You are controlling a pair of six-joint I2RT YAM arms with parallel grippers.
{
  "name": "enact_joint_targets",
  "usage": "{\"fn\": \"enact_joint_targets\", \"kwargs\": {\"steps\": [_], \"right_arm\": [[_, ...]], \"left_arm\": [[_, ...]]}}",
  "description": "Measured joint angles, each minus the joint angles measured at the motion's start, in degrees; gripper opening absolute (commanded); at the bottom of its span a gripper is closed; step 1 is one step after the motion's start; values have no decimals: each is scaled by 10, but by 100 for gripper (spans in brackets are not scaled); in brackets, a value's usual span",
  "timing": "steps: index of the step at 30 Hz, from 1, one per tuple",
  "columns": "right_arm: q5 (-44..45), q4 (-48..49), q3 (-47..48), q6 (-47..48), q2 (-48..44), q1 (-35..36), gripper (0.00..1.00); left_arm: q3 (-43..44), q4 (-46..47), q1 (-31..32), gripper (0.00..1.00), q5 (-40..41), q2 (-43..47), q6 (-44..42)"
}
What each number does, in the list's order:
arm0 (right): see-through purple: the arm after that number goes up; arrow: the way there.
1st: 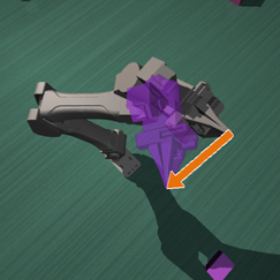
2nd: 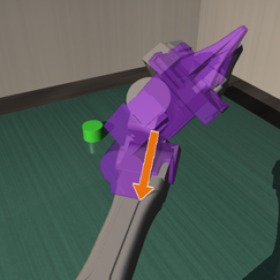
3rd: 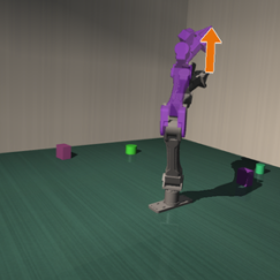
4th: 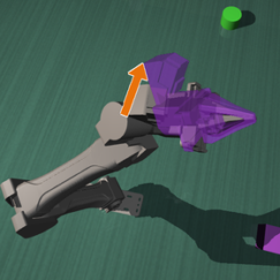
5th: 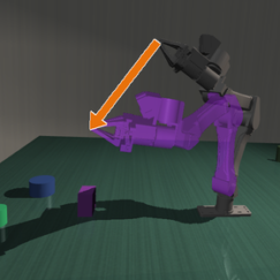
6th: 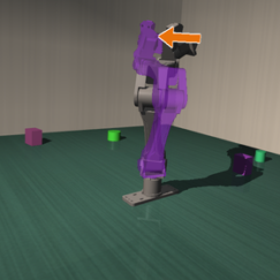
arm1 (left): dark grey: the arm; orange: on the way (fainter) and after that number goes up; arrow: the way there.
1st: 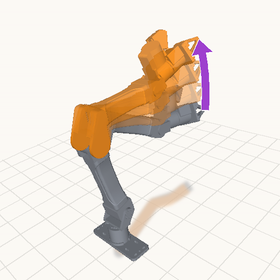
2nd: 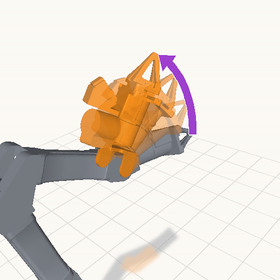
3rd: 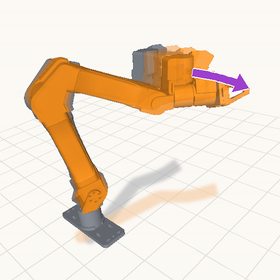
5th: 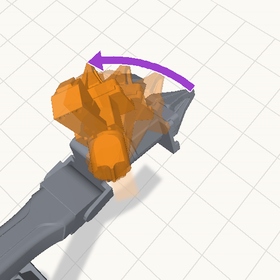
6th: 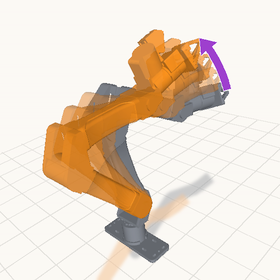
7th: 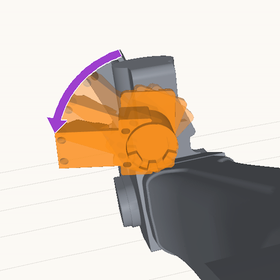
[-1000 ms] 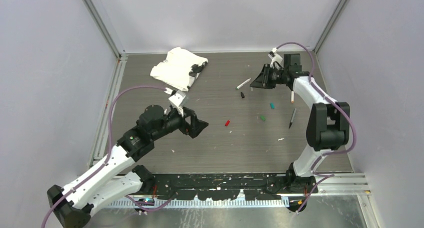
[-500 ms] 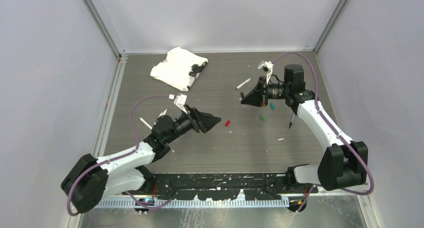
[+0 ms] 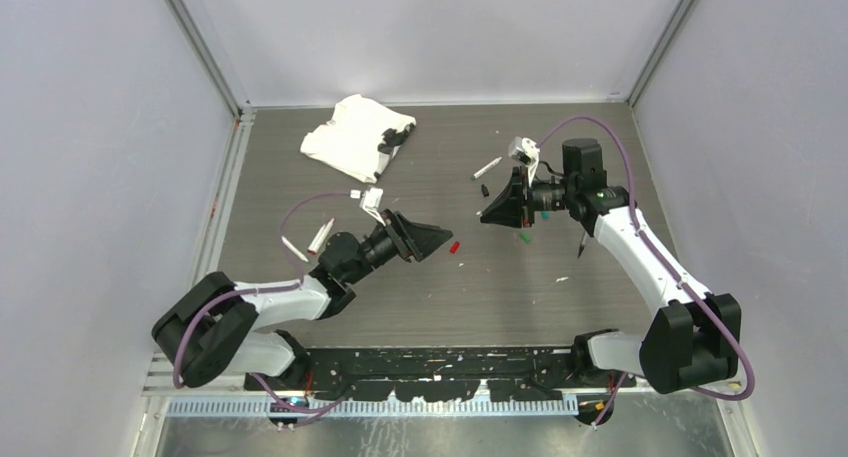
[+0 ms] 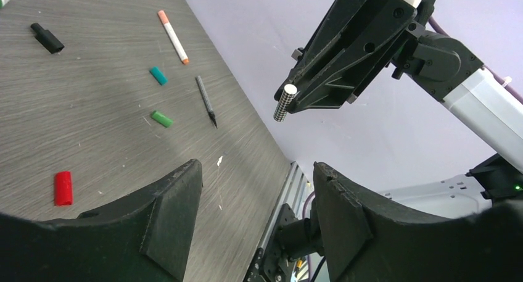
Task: Insert the pens into the pen caps
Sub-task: Place the pen cap at the center of the board.
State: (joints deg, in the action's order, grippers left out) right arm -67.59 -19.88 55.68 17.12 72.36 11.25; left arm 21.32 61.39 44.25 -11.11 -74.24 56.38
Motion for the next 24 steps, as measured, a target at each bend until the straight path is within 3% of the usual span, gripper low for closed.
{"fn": "enact_joint_targets", "kwargs": {"steps": [6, 12, 15, 20, 24], "right_arm": [[13, -3, -4, -13, -4, 0, 1], [13, 145, -62, -186, 5, 0, 1], [22, 174, -67, -224, 19, 0, 1], [90, 71, -17, -164, 68, 14, 1], [194, -14, 37, -104, 146, 57, 1]], "left_arm": [[0, 26, 21, 64, 3, -34, -25], [18, 50, 40, 59, 17, -82, -67], [28, 80, 40, 57, 29, -115, -74], [13, 111, 37, 58, 62, -126, -78], [-16, 32, 22, 63, 76, -38, -93]]}}
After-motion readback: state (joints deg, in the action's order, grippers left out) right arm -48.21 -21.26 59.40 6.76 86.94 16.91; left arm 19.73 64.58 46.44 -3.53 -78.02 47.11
